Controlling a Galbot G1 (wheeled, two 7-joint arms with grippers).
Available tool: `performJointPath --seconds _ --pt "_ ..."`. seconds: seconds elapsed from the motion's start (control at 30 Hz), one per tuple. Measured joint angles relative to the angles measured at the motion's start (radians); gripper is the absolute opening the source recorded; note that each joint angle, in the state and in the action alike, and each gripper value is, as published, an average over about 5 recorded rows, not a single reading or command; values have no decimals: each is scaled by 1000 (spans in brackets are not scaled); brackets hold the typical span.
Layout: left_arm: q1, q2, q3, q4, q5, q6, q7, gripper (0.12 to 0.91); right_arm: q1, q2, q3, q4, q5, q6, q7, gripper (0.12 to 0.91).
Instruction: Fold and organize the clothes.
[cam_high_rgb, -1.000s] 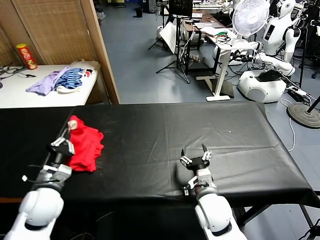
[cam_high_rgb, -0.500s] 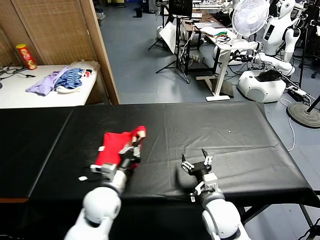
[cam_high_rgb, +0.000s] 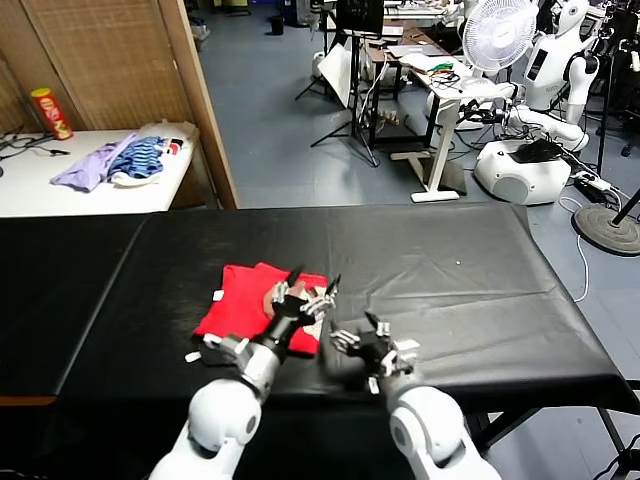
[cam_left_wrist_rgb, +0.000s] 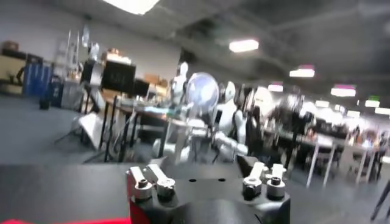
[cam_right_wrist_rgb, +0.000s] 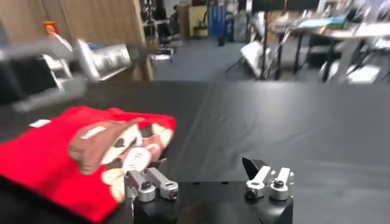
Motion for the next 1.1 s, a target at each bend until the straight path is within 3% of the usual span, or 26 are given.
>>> performJointPath --seconds 0.17,0.27,0.53,0.67,0.8,0.83,0.97,1.1 --pt "41 35 -43 -44 -6 -3 -22 798 63 39 -28 -95 48 0 31 774" --pt "72 54 -73 -73 -14 -3 -35 798 87 53 -34 -139 60 6 20 660" --pt "153 76 -158 -130 -16 -12 -52 798 150 56 -31 -227 50 54 -35 228" --pt "186 80 -191 -135 1 -11 -74 798 170 41 -15 -241 15 91 -68 129" --pt "215 94 -205 -134 12 0 -99 798 153 16 0 -207 -28 121 -107 135" --pt "222 99 -205 -132 13 4 -107 798 143 9 4 -192 -43 131 -114 172" --pt "249 120 -205 -121 11 5 -147 798 80 -25 26 -113 -102 184 -111 423" --pt "280 145 -210 -126 5 17 -187 798 -12 -49 61 -20 -173 258 -82 650"
